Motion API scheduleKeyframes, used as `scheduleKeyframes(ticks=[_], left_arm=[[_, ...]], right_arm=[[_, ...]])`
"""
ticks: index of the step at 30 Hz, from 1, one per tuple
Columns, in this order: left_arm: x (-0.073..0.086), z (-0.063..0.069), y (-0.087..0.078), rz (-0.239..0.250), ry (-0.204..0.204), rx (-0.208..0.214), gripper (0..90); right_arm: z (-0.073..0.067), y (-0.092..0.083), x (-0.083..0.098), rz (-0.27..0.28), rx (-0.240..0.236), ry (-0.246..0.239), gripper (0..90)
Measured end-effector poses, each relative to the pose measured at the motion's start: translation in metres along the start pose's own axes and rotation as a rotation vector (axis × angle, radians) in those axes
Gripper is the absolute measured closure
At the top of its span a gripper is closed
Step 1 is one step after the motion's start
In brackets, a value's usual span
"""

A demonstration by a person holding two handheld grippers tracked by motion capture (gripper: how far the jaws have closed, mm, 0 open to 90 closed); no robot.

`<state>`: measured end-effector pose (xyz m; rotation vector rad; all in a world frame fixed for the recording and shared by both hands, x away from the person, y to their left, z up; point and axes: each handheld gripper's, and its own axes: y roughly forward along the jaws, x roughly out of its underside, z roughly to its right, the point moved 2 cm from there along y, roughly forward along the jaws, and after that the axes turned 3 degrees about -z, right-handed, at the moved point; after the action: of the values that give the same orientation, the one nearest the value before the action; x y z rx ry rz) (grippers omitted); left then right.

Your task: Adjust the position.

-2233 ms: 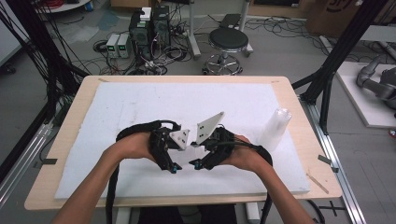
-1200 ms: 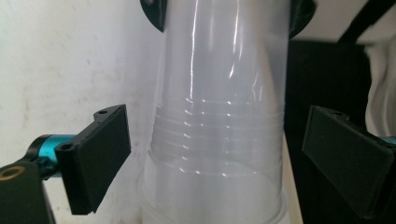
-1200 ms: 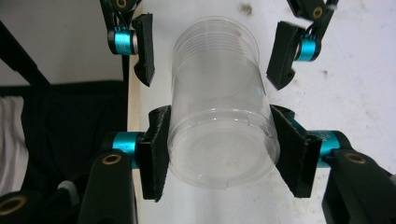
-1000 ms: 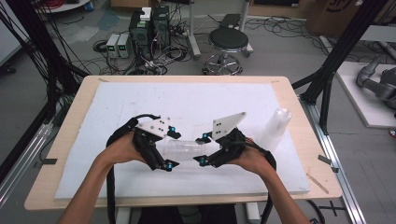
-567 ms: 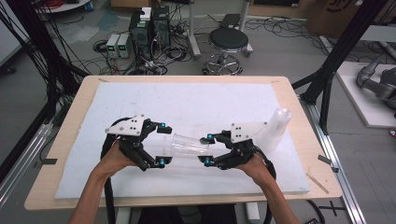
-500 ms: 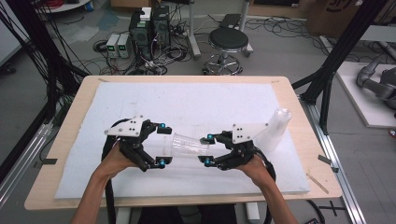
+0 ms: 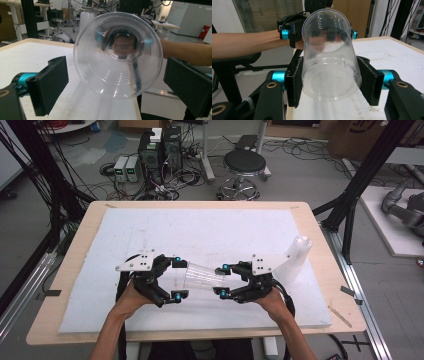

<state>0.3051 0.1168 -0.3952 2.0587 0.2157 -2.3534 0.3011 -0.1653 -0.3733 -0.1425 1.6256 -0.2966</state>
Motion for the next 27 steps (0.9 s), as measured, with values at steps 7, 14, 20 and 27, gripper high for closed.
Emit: scheduleKeyframes(ticks=[7, 14, 20, 27], left_arm=[[0.002, 0.0, 0.012, 0.028, -0.011, 0.02, 5.9], [-0.002, 0.0, 0.022, 0.044, -0.016, 0.055, 7.8], [-0.003, 0.0, 0.023, 0.065, -0.021, 0.072, 13.6], [-0.004, 0.0, 0.02, 0.074, -0.007, 0.076, 24.0]], right_arm=[[0.0, 0.001, 0.0, 0.012, -0.009, -0.009, 42.9], [-0.001, 0.001, 0.0, 0.024, -0.018, -0.016, 42.9], [-0.001, 0.003, 0.001, 0.027, -0.025, -0.029, 42.9], [-0.002, 0.004, 0.0, 0.037, -0.035, -0.041, 42.9]])
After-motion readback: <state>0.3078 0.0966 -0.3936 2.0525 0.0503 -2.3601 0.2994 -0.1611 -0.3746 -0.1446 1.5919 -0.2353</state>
